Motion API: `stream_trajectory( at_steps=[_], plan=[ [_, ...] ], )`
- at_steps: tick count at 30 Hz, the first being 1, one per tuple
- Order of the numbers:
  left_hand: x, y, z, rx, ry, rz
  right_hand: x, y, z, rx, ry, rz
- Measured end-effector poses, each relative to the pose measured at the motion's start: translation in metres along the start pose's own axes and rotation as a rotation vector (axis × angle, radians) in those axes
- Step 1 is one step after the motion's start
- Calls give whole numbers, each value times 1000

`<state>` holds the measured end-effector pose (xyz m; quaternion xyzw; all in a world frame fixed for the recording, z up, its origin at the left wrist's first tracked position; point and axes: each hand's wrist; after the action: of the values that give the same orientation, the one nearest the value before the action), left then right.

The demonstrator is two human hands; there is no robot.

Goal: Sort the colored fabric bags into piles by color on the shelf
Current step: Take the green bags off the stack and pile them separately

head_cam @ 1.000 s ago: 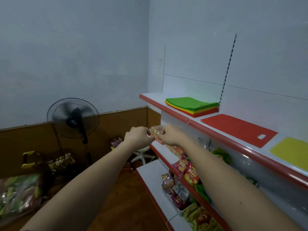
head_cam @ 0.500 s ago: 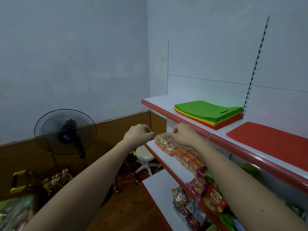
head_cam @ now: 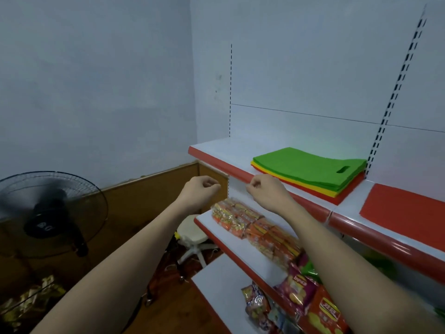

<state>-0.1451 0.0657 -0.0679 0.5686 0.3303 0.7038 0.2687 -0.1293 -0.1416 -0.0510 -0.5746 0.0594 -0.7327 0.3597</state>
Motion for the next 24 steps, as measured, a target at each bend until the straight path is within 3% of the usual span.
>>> stream_trajectory(
  at_steps=[7,17,24],
  plan=[
    [-3,-7,75,-198,-139,-155,-4,22,21,-197,301,0],
    [-56,28,174,-260,-275,-237,45,86,16,-500,895,-83],
    [-108,48,243,-259,-257,-133,54,145,30,-669,1068,-167]
  ],
)
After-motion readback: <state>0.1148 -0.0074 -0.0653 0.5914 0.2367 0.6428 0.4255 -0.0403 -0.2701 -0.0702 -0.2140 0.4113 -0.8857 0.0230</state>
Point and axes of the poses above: each hand's wrist, its own z-axis towards the middle knuckle, its own x-axis out of the back of the hand, y = z × x, and after that the axes turned 7 degrees about x, right-handed
